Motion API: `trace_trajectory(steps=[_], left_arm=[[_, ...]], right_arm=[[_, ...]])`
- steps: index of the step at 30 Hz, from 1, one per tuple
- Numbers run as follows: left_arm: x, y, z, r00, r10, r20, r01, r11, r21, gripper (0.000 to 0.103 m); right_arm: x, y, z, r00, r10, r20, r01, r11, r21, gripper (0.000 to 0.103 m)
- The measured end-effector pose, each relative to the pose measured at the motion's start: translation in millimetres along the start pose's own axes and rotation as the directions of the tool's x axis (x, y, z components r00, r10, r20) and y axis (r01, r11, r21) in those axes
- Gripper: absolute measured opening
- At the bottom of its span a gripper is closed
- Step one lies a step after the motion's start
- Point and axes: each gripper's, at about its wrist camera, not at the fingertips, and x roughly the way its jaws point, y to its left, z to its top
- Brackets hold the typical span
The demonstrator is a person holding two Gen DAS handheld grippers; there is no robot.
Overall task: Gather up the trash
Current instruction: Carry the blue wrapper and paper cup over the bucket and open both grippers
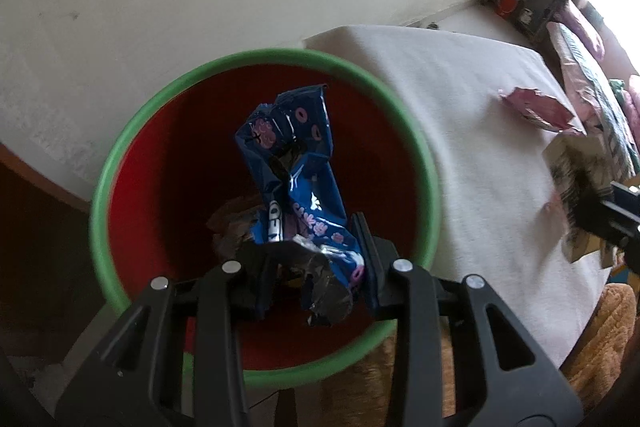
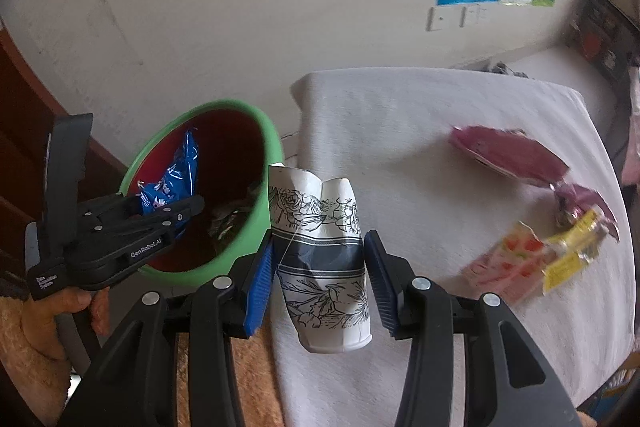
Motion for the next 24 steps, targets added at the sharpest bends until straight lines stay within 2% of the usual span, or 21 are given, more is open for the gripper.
trace_trajectory(steps=[6,18,20,22,24], left_arm=[[0,26,-9,1.000,0.028,-0.009,-0.028,0.999,-0.047,0.033],[-4,56,-15,0.999,0.041,-0.018,-0.043,0.994,-0.103,0.034],[-4,56,-15,0.999,0.038,-0.016,-0.040,0.994,-0.106,0.043],[-4,57,-15,1.000,0.029,-0.011,-0.030,0.993,-0.117,0.051],[-3,57,-15,1.000,0.028,-0.010,-0.029,0.992,-0.122,0.056]], right_arm=[[8,18,15,0.998,0.062,-0.003,-0.062,0.998,-0.001,0.043],[28,61,55,0.985,0.172,-0.004,-0.172,0.985,-0.024,0.044],[29,64,58,0.982,0.186,-0.005,-0.186,0.982,-0.015,0.046],[27,67,59,0.982,0.188,0.010,-0.188,0.982,-0.023,0.057],[25,66,57,0.983,0.182,0.023,-0.181,0.983,-0.033,0.060]])
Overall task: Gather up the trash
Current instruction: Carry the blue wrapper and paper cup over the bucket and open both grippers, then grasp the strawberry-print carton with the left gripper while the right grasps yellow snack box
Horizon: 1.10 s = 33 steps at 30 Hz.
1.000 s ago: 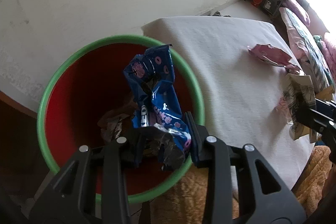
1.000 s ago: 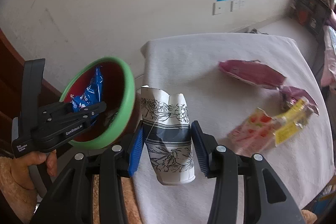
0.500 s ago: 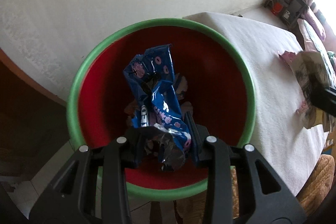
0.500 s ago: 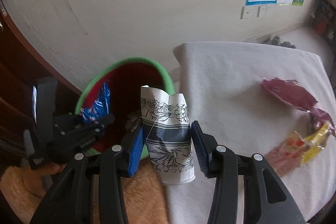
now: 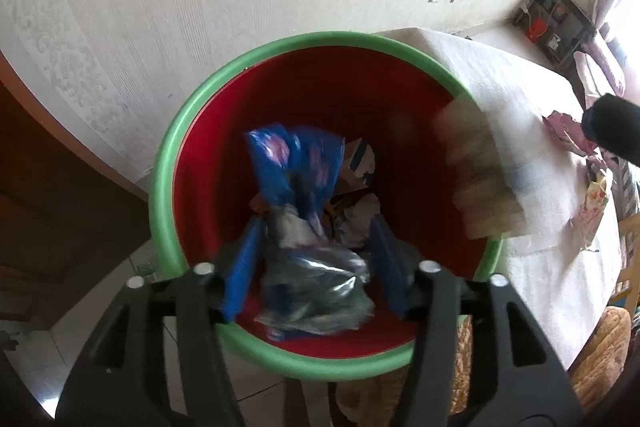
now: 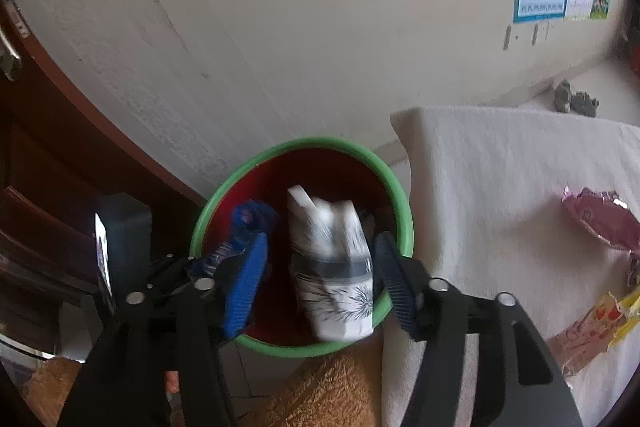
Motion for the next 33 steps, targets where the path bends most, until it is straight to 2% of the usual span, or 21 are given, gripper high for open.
trace_trajectory(steps=[6,9,11,14,15,17,18,19,21,23,25,27,29,30,32,33], left_arm=[[2,-4,-2,1.000,0.005,0.001,-0.005,1.000,0.009,0.060],[1,-5,-3,1.000,0.012,0.005,-0.012,1.000,0.013,0.060],[0,-5,-2,1.000,0.016,0.011,-0.016,1.000,0.011,0.060],[-1,-9,-1,1.000,0.014,0.017,-0.014,1.000,0.012,0.060],[-2,-12,-2,1.000,0.011,0.018,-0.012,1.000,0.019,0.060],[-3,-19,0,1.000,0.006,0.020,-0.006,0.999,0.037,0.060],[-3,-25,0,1.000,-0.001,0.020,0.000,0.999,0.050,0.060],[-3,-31,1,1.000,-0.009,0.019,0.007,0.998,0.065,0.062],[-4,-46,0,1.000,-0.022,0.023,0.019,0.995,0.100,0.067],[-5,-62,1,0.999,-0.041,0.017,0.038,0.991,0.128,0.067],[-5,-81,0,0.998,-0.066,0.005,0.065,0.985,0.161,0.068],[-7,-104,-3,0.996,-0.089,-0.003,0.088,0.973,0.214,0.069],[-9,-127,-5,0.994,-0.110,-0.010,0.109,0.957,0.270,0.070],[-10,-140,-6,0.992,-0.124,-0.014,0.122,0.947,0.298,0.071],[-12,-164,-6,0.987,-0.156,-0.027,0.156,0.928,0.338,0.074],[-12,-178,-6,0.984,-0.175,-0.036,0.176,0.916,0.361,0.076]], right_arm=[[-13,-21,-8,0.999,-0.032,0.016,0.032,0.999,0.039,0.065],[-27,-50,-20,0.994,-0.100,0.033,0.097,0.992,0.080,0.067],[-42,-87,-30,0.982,-0.181,0.059,0.170,0.973,0.153,0.067],[-65,-146,-50,0.948,-0.310,0.076,0.272,0.910,0.314,0.072],[-73,-168,-59,0.930,-0.360,0.068,0.310,0.872,0.378,0.077],[-85,-216,-81,0.888,-0.460,0.019,0.390,0.772,0.501,0.079],[-88,-237,-91,0.873,-0.488,-0.018,0.416,0.723,0.553,0.079],[-90,-250,-98,0.867,-0.496,-0.039,0.421,0.689,0.590,0.079],[-90,-280,-114,0.865,-0.495,-0.080,0.414,0.617,0.669,0.081],[-86,-297,-121,0.867,-0.484,-0.118,0.416,0.574,0.705,0.085],[-81,-310,-123,0.881,-0.456,-0.124,0.391,0.557,0.733,0.086],[-76,-317,-122,0.895,-0.431,-0.119,0.368,0.560,0.742,0.091],[-67,-326,-120,0.905,-0.403,-0.137,0.365,0.569,0.737,0.091],[-65,-327,-119,0.905,-0.397,-0.153,0.374,0.568,0.734,0.088],[-62,-331,-121,0.922,-0.360,-0.142,0.340,0.580,0.740,0.072],[-62,-332,-122,0.932,-0.339,-0.129,0.317,0.589,0.743,0.061]])
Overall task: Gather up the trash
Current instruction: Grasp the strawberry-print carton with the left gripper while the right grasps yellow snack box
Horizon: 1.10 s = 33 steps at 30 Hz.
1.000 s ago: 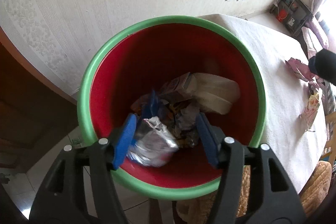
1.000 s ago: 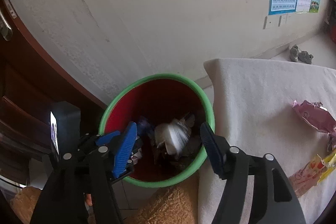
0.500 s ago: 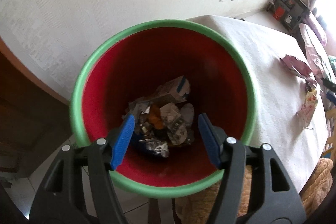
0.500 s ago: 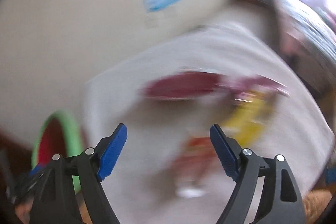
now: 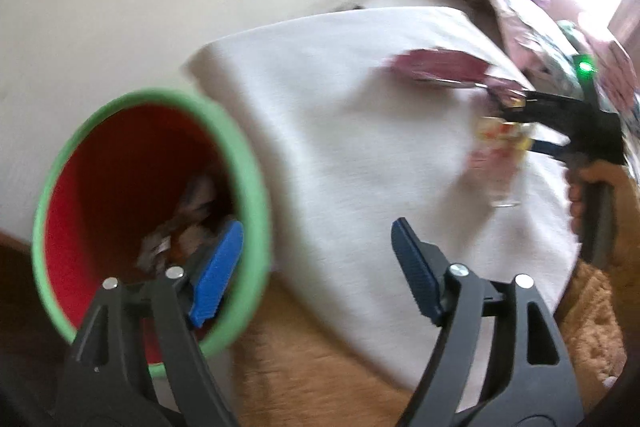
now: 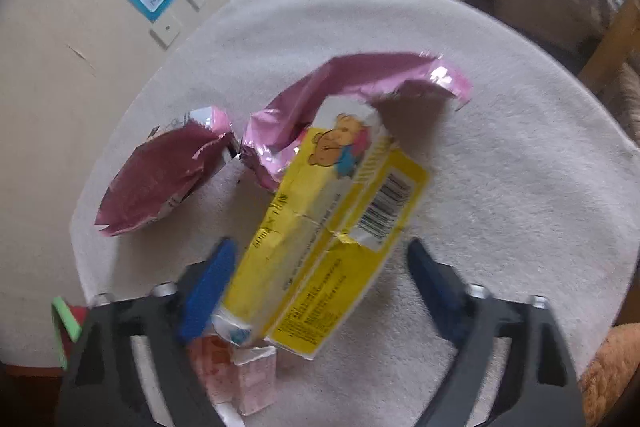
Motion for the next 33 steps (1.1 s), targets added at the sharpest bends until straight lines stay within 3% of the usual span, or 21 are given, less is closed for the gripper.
trace_trajectory(steps=[1,4,6,10,17,22,26,28,32,33], left_arm=[[2,-12,4,1.000,-0.016,-0.001,0.016,1.000,0.025,0.076],[12,-55,17,0.998,-0.058,-0.011,0.059,0.989,0.134,0.076],[21,-84,22,0.996,-0.082,-0.028,0.086,0.973,0.215,0.076],[32,-117,23,0.992,-0.114,-0.053,0.124,0.950,0.287,0.076],[56,-137,25,0.990,-0.092,-0.111,0.122,0.942,0.312,0.078],[84,-156,38,0.987,-0.042,-0.154,0.096,0.927,0.361,0.078],[93,-168,42,0.990,-0.027,-0.141,0.080,0.920,0.384,0.078],[98,-175,42,0.990,-0.013,-0.141,0.070,0.911,0.407,0.064],[97,-179,40,0.992,0.003,-0.125,0.051,0.901,0.431,0.061],[94,-179,39,0.993,0.002,-0.118,0.049,0.900,0.433,0.056]], right_arm=[[-1,-1,-1,0.999,0.032,-0.006,-0.032,0.999,-0.010,0.048],[-16,-10,-9,0.997,0.077,0.005,-0.077,0.996,-0.034,0.033],[-30,-17,-16,0.995,0.096,0.026,-0.094,0.994,-0.054,0.032],[-58,-43,-38,0.996,0.060,0.071,-0.051,0.992,-0.119,0.031],[-69,-90,-79,0.998,0.033,0.055,-0.028,0.997,-0.078,0.031],[-70,-83,-80,0.997,0.036,0.065,-0.030,0.995,-0.097,0.033],[-69,-80,-82,0.997,0.036,0.061,-0.028,0.992,-0.125,0.034],[-70,-78,-82,0.997,0.030,0.068,-0.021,0.991,-0.133,0.034],[-72,-76,-82,0.997,0.017,0.080,-0.005,0.989,-0.146,0.034],[-71,-75,-82,0.996,0.013,0.083,-0.001,0.989,-0.149,0.034]])
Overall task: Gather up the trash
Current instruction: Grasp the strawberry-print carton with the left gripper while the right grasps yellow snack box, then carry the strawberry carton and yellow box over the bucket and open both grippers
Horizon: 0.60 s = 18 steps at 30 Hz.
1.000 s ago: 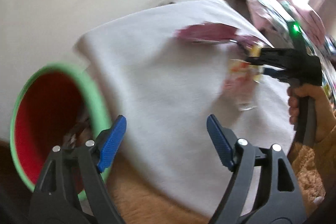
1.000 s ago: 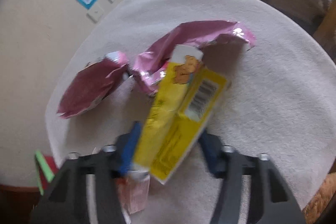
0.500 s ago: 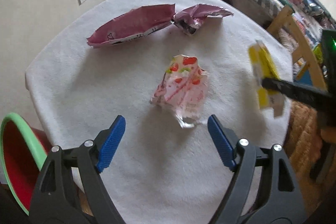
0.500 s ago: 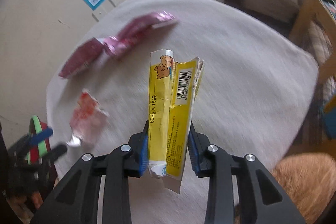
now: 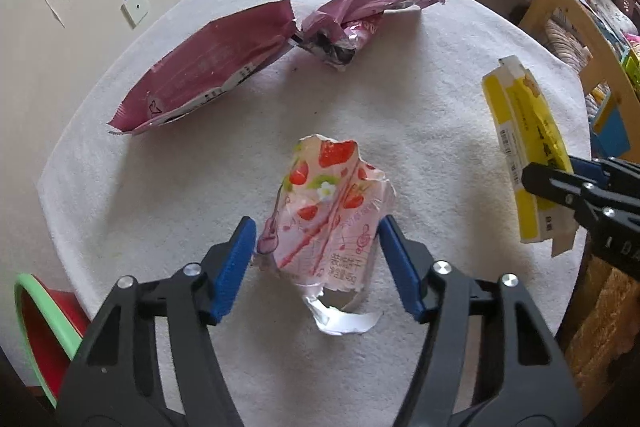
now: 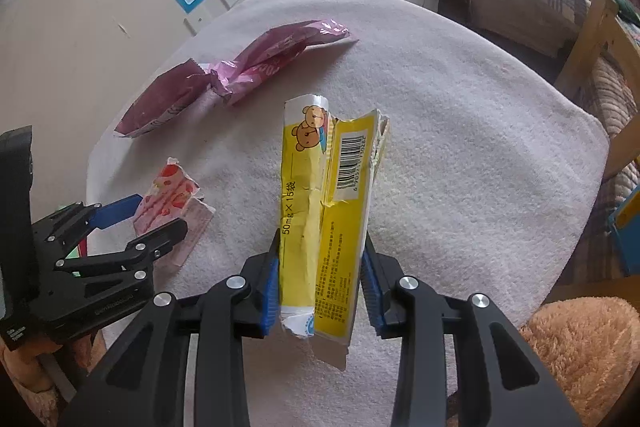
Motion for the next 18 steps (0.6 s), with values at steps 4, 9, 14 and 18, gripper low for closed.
trace_trajectory(steps=[4,9,14,18], left_arm=[[-12,-1,-2,0.999,0.023,0.026,-0.024,0.999,0.025,0.043],[-20,10,-9,1.000,0.008,0.011,-0.008,1.000,-0.015,0.026],[-18,17,-10,1.000,0.002,0.016,-0.001,0.999,-0.046,0.045],[-16,9,-4,0.999,-0.008,0.036,0.009,1.000,-0.014,0.067]], right_arm=[[-1,3,0,1.000,-0.008,0.006,0.008,1.000,-0.018,0.034],[-2,9,0,1.000,-0.016,0.012,0.017,0.999,-0.043,0.034],[-1,13,0,1.000,-0.021,0.011,0.021,0.998,-0.059,0.034],[1,12,-1,1.000,-0.021,0.007,0.021,0.998,-0.054,0.035]])
